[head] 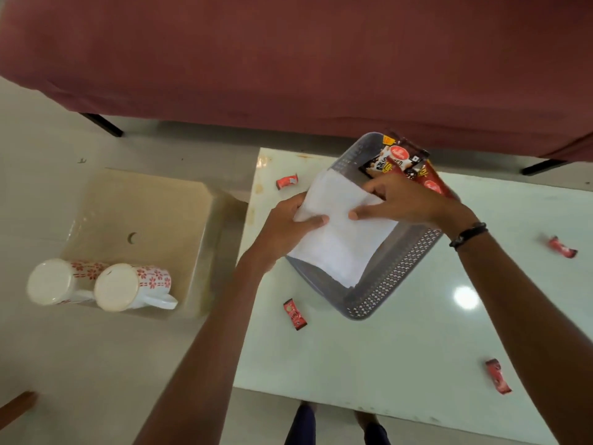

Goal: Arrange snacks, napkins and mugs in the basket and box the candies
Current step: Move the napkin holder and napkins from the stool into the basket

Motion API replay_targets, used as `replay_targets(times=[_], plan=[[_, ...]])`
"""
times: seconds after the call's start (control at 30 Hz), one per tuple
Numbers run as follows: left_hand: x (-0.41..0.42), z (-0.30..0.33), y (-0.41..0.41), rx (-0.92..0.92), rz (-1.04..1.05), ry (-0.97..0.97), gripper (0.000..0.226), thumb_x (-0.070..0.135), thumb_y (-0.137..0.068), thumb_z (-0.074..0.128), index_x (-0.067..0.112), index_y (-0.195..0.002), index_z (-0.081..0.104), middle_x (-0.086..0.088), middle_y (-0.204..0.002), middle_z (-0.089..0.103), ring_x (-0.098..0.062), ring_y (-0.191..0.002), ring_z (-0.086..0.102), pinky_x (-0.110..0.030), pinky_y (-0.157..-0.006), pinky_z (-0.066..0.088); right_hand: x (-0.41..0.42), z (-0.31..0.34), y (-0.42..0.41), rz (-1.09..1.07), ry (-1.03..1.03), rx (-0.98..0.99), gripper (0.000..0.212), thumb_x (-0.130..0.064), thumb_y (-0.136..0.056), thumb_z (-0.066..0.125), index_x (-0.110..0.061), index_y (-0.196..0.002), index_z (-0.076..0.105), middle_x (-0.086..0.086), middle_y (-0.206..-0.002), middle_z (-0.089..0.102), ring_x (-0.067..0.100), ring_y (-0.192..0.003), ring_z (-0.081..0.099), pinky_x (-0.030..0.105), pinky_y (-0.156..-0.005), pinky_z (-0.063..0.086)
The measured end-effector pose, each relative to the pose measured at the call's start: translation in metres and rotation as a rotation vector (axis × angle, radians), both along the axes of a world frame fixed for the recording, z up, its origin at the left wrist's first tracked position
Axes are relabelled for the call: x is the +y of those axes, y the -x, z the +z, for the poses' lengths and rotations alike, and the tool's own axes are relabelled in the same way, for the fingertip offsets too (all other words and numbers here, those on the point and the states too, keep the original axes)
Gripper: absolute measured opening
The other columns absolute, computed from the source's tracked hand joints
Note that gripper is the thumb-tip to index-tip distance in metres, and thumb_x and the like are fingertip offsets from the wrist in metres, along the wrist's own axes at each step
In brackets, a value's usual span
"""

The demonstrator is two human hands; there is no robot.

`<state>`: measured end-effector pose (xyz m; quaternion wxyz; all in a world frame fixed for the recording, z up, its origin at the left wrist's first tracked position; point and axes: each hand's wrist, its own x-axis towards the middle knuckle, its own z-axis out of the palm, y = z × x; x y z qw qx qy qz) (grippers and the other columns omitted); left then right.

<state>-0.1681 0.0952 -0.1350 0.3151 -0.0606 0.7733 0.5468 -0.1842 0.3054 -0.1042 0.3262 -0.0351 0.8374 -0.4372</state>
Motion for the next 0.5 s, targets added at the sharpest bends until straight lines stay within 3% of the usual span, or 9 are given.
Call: replay_targets(times=[0.13, 0.17, 0.23, 0.3, 0.37, 0.43, 0.5], plan=[[0.038, -0.004, -0.021, -0.213, 0.460, -0.264, 0.037, 0.023, -0.077, 0.074, 0.023, -0.109, 0.057, 0.003, -0.105, 0.066, -0.016, -0.100, 0.064, -0.033, -0.077, 0.060, 0.029, -0.005, -0.008, -0.276, -0.055, 0.098, 0.025, -0.022, -0.084, 0.069, -0.011, -0.107, 0.068, 0.006, -0.099, 0.071, 0.020, -0.084, 0.067, 0.035, -0.074, 0.056], [0.051, -0.006, -0.028, -0.228, 0.512, -0.286, 0.032, 0.018, -0.077, 0.073, 0.023, -0.104, 0.057, 0.006, -0.099, 0.067, -0.015, -0.095, 0.066, -0.030, -0.073, 0.060, 0.035, -0.008, -0.012, -0.316, -0.058, 0.089, 0.025, -0.022, -0.083, 0.069, -0.011, -0.106, 0.068, 0.004, -0.096, 0.070, 0.019, -0.084, 0.066, 0.030, -0.074, 0.056], [0.076, -0.014, -0.043, -0.194, 0.545, -0.223, 0.024, 0.012, -0.079, 0.071, 0.018, -0.099, 0.062, 0.008, -0.086, 0.067, -0.012, -0.080, 0.066, -0.017, -0.064, 0.056, 0.042, -0.017, -0.024, -0.349, -0.130, 0.069, 0.022, -0.024, -0.084, 0.068, -0.011, -0.103, 0.066, -0.002, -0.088, 0.067, 0.015, -0.081, 0.064, 0.019, -0.070, 0.053], [0.098, -0.020, -0.057, -0.121, 0.550, -0.075, 0.017, 0.009, -0.080, 0.068, 0.009, -0.097, 0.065, 0.007, -0.076, 0.064, -0.003, -0.065, 0.060, -0.005, -0.049, 0.046, 0.047, -0.030, -0.039, -0.361, -0.238, 0.088, 0.026, -0.022, -0.088, 0.062, -0.006, -0.108, 0.064, 0.006, -0.097, 0.065, 0.023, -0.090, 0.062, 0.027, -0.079, 0.050], [0.115, -0.023, -0.067, -0.032, 0.543, 0.043, 0.010, 0.006, -0.080, 0.063, 0.003, -0.089, 0.065, 0.001, -0.069, 0.062, 0.000, -0.053, 0.054, -0.006, -0.041, 0.039, 0.050, -0.043, -0.058, -0.357, -0.324, 0.197, 0.030, -0.018, -0.092, 0.054, -0.001, -0.115, 0.060, 0.016, -0.111, 0.063, 0.032, -0.103, 0.058, 0.037, -0.087, 0.047], [0.128, -0.023, -0.074, 0.053, 0.512, 0.134, 0.013, 0.005, -0.081, 0.058, -0.004, -0.088, 0.064, -0.005, -0.074, 0.065, -0.007, -0.057, 0.059, -0.005, -0.040, 0.039, 0.049, -0.056, -0.076, -0.361, -0.415, 0.319, 0.032, -0.020, -0.092, 0.049, -0.002, -0.117, 0.059, 0.018, -0.115, 0.063, 0.036, -0.103, 0.059, 0.044, -0.087, 0.050], [0.136, -0.021, -0.076, 0.103, 0.463, 0.212, 0.018, 0.008, -0.081, 0.056, -0.003, -0.092, 0.065, -0.011, -0.089, 0.071, -0.020, -0.073, 0.067, -0.010, -0.048, 0.047, 0.045, -0.066, -0.086, -0.413, -0.533, 0.404, 0.029, -0.021, -0.092, 0.054, -0.007, -0.116, 0.059, 0.014, -0.113, 0.065, 0.033, -0.098, 0.062, 0.046, -0.082, 0.055]])
